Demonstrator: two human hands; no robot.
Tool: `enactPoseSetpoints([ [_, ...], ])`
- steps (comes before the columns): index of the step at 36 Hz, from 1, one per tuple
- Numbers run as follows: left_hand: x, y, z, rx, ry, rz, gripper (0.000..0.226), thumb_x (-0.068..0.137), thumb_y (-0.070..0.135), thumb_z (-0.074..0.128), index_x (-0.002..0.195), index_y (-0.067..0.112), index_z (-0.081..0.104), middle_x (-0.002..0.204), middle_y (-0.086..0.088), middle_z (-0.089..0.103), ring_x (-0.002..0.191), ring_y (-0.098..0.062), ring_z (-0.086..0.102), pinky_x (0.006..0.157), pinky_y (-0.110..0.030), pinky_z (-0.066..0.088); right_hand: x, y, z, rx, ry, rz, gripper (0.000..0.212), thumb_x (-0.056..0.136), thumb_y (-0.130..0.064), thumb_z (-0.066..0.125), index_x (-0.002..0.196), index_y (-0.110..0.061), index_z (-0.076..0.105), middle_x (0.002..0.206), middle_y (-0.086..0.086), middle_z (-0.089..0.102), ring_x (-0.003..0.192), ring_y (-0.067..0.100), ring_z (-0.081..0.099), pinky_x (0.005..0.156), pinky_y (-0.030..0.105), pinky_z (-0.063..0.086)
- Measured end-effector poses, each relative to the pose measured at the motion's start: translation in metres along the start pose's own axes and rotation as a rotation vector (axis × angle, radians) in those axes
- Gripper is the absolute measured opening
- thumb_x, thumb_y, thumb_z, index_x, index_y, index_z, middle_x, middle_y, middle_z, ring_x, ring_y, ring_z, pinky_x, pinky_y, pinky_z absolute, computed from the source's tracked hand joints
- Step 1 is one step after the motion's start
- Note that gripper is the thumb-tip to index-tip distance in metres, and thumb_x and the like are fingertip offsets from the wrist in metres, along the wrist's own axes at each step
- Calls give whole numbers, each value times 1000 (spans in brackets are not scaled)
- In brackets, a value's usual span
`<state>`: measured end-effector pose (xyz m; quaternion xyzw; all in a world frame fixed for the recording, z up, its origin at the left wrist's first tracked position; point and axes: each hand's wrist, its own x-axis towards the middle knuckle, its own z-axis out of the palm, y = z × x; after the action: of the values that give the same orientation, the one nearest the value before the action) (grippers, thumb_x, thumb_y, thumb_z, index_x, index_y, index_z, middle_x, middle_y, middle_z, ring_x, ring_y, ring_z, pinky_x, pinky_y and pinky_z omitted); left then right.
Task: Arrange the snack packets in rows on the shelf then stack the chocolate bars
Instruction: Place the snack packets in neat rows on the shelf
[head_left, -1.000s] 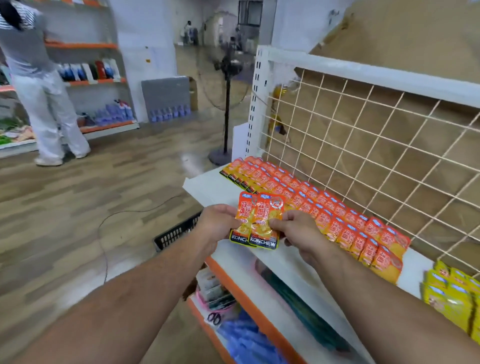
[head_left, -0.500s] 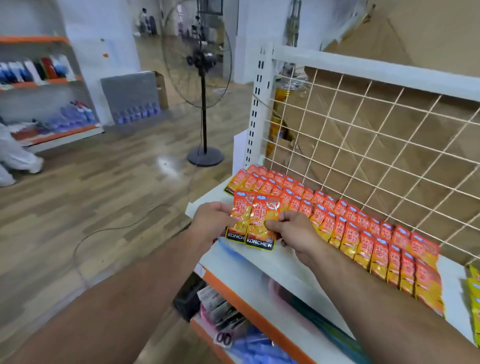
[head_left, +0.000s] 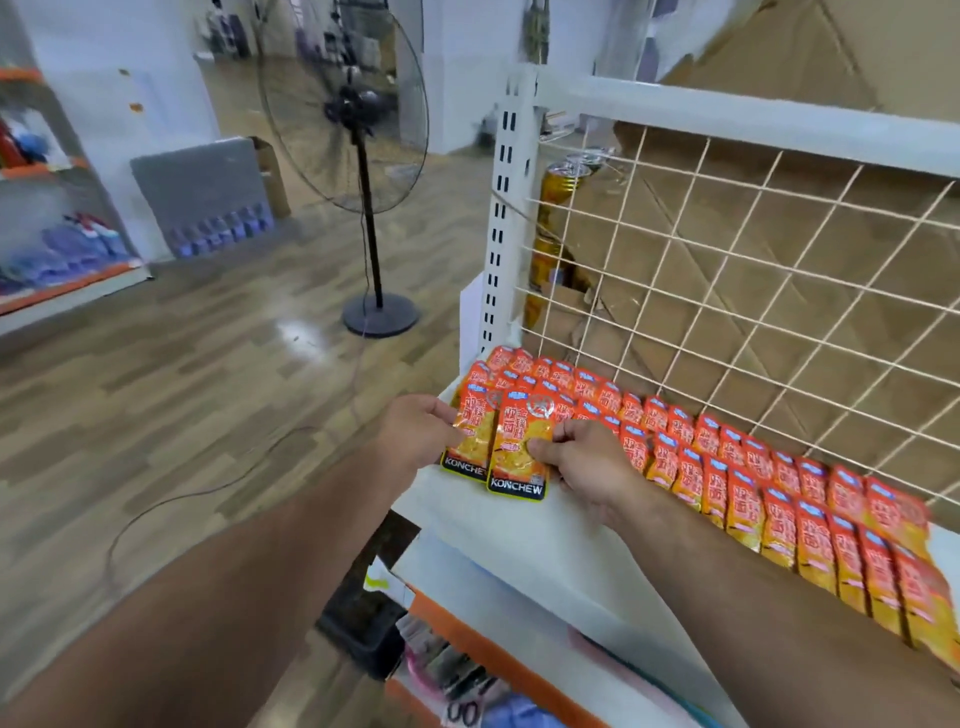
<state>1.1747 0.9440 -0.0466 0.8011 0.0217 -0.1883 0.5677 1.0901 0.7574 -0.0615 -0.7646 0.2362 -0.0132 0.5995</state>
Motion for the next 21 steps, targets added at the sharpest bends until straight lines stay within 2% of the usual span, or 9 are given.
enactPoseSetpoints([
  [2, 11, 2, -2, 43, -26, 12, 16, 75, -4, 74, 86, 6, 68, 80, -14, 66, 65, -22, 58, 61, -31, 53, 2, -1, 5, 13, 39, 16, 17, 85, -17, 77, 84, -13, 60, 72, 11, 56, 64, 20, 46, 54, 30, 34],
  [4, 19, 2, -3, 112, -31, 42, 16, 78, -3, 74, 89, 6, 68, 70, -4, 60, 55, -15, 52, 45, -17, 45, 4, 1, 11, 17, 73, 22, 20, 84, -15, 77, 77, -13, 59, 67, 9, 57, 60, 19, 46, 53, 30, 34],
  [5, 24, 2, -4, 149, -34, 65, 15, 78, -2, 74, 87, 8, 69, 68, -1, 57, 54, -13, 50, 43, -17, 42, 4, 1, 15, 3, 87, 23, 21, 84, -14, 77, 73, -14, 60, 64, 6, 58, 56, 19, 47, 53, 29, 35],
  [9, 40, 1, -9, 290, -48, 141, 25, 74, 3, 76, 69, 23, 61, 72, 0, 59, 72, -19, 58, 64, -25, 44, 3, -2, 26, -20, 156, 35, 18, 84, -14, 77, 71, -16, 66, 53, -10, 60, 44, 7, 48, 44, 21, 34],
  [12, 50, 1, -14, 401, -53, 180, 22, 74, 5, 75, 68, 21, 61, 84, -8, 70, 83, -28, 68, 66, -28, 49, -2, -8, 34, 8, 199, 34, 26, 86, -8, 75, 67, -17, 60, 43, -13, 55, 38, 2, 47, 36, 14, 31],
  [15, 56, 1, -21, 528, -69, 244, 4, 75, 12, 72, 76, 12, 68, 88, -12, 73, 87, -32, 69, 72, -33, 54, -6, -11, 43, -11, 254, 42, 27, 86, -10, 76, 65, -18, 60, 45, -12, 56, 39, 4, 48, 39, 17, 33],
  [17, 59, 1, -24, 583, -91, 279, 10, 78, 14, 70, 85, 7, 72, 86, -12, 73, 87, -30, 69, 74, -34, 55, -8, -10, 49, -9, 278, 71, 24, 86, -13, 76, 67, -16, 60, 51, -6, 58, 42, 10, 47, 42, 22, 34],
  [21, 63, 1, -29, 609, -137, 318, 16, 80, 14, 69, 88, 2, 73, 88, -15, 72, 88, -30, 68, 75, -35, 53, -9, -11, 61, -7, 323, 96, 24, 87, -12, 75, 72, -10, 57, 55, 0, 53, 38, 7, 44, 38, 18, 32],
])
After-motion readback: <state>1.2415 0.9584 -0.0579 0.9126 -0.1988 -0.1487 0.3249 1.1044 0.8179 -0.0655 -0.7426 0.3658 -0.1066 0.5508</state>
